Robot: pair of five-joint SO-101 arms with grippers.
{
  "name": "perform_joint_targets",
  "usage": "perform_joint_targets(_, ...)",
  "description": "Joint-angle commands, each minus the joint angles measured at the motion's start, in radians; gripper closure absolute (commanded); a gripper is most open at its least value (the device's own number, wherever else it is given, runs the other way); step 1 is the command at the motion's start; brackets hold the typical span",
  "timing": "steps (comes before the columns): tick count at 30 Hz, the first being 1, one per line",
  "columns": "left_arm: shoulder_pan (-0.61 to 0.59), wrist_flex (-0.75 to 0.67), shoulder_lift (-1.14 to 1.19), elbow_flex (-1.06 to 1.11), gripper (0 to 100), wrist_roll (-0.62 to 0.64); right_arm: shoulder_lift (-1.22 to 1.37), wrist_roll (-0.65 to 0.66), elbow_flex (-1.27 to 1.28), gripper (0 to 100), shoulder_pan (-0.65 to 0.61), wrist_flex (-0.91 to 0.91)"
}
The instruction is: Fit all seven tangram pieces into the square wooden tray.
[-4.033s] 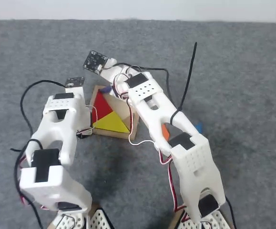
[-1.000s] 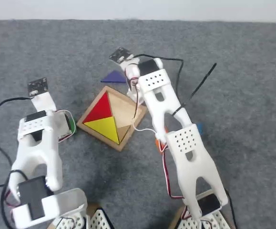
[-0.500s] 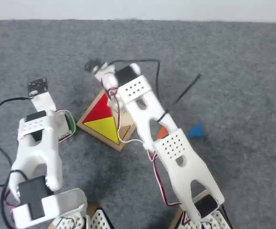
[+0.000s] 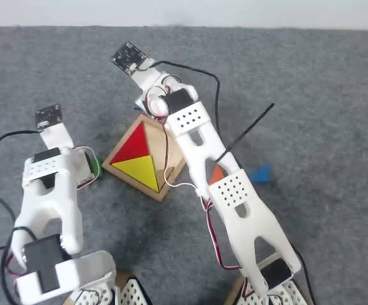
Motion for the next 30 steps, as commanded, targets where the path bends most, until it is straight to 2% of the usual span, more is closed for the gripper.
perform_joint_targets(1, 0.002, 0.006, -0.006, -0.039, 97, 0.009, -0.030, 0.011, 0.026, 98.9, -0.001, -0.186)
perform_joint_targets(5, 0.002, 0.006, -0.006, -0.038, 97, 0.009, -0.030, 0.012, 0.135, 98.9, -0.001, -0.340)
perform_joint_targets(10, 0.003, 0.006, -0.008, -0.031, 97, 0.009, -0.030, 0.051, 0.203, 98.9, 0.004, -0.332)
perform_joint_targets(18, 0.003, 0.006, -0.009, -0.033, 97, 0.009, -0.030, 0.061, 0.209, 98.9, 0.053, -0.137)
perform_joint_targets(22, 0.005, -0.058, -0.025, -0.064, 97, 0.015, -0.048, 0.075, 0.204, 98.9, 0.094, -0.004)
perform_joint_targets(24, 0.028, -0.100, -0.041, -0.107, 97, 0.071, -0.087, 0.068, 0.204, 99.0, 0.116, 0.051)
perform_joint_targets(26, 0.077, -0.143, -0.043, -0.165, 97, 0.124, -0.148, 0.032, 0.190, 99.0, 0.140, 0.101)
perform_joint_targets(30, 0.219, -0.199, 0.063, -0.358, 97, 0.175, -0.268, -0.141, 0.104, 99.0, 0.229, 0.280)
